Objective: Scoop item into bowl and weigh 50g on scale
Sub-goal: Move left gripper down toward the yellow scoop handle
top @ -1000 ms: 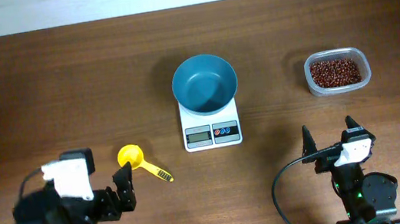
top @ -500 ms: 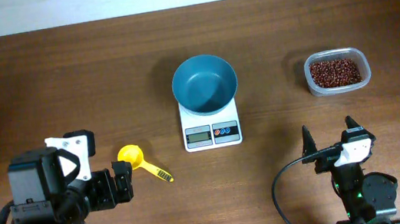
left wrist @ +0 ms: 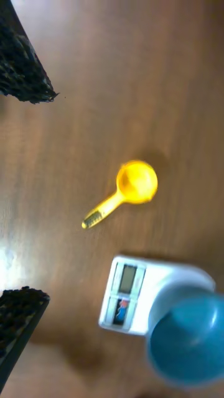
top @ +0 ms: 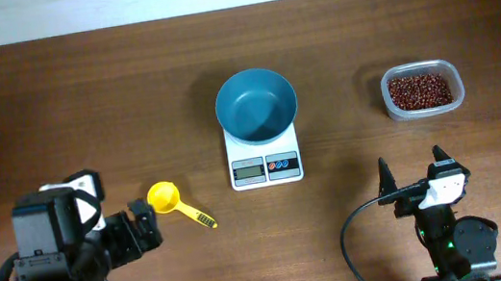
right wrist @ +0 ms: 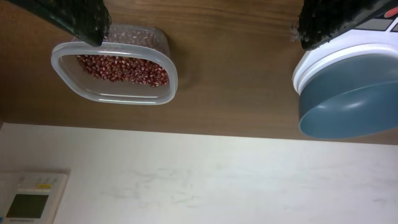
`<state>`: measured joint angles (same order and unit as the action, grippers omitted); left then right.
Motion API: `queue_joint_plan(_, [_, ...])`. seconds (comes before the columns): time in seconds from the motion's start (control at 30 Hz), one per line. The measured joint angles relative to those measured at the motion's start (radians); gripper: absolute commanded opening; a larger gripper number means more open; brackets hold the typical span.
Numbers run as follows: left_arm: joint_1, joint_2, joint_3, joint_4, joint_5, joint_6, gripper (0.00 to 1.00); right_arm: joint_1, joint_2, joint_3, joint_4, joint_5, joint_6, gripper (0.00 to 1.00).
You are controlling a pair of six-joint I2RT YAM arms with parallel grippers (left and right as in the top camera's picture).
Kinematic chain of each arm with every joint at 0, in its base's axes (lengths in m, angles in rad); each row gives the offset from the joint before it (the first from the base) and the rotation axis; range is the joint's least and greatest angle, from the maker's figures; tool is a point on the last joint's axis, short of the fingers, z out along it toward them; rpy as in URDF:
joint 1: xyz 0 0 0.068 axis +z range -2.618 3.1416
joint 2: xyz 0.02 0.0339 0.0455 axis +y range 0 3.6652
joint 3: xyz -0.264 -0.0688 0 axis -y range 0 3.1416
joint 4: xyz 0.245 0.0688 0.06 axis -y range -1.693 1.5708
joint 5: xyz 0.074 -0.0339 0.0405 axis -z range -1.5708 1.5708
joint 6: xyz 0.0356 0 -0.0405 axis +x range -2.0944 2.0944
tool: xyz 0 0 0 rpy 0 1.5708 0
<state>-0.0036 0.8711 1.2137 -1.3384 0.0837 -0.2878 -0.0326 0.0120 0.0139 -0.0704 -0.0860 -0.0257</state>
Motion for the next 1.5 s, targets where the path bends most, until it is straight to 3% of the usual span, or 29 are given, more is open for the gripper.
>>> queue_joint_plan(0.13, [0.000, 0.023, 0.000, -0.002, -0.061, -0.097, 0.99, 0.000, 0.000, 0.000, 0.000, 0.000, 0.000, 0.99])
queue_joint_plan(0.43, [0.000, 0.206, -0.104, 0.050, -0.091, -0.188, 0.99, 0.000, 0.000, 0.000, 0.000, 0.000, 0.000, 0.99])
queue_joint_plan(1.07, [0.000, 0.561, -0.225, 0.309, -0.096, -0.204, 0.99, 0.000, 0.000, 0.000, 0.000, 0.000, -0.001, 0.99])
queue_joint_plan(1.3, [0.000, 0.631, -0.233, 0.410, -0.096, -0.211, 0.88, 0.000, 0.000, 0.000, 0.000, 0.000, 0.000, 0.99])
queue_joint_plan(1.5, [0.000, 0.664, -0.333, 0.512, -0.097, -0.211, 0.89, 0.000, 0.000, 0.000, 0.000, 0.000, 0.000, 0.99])
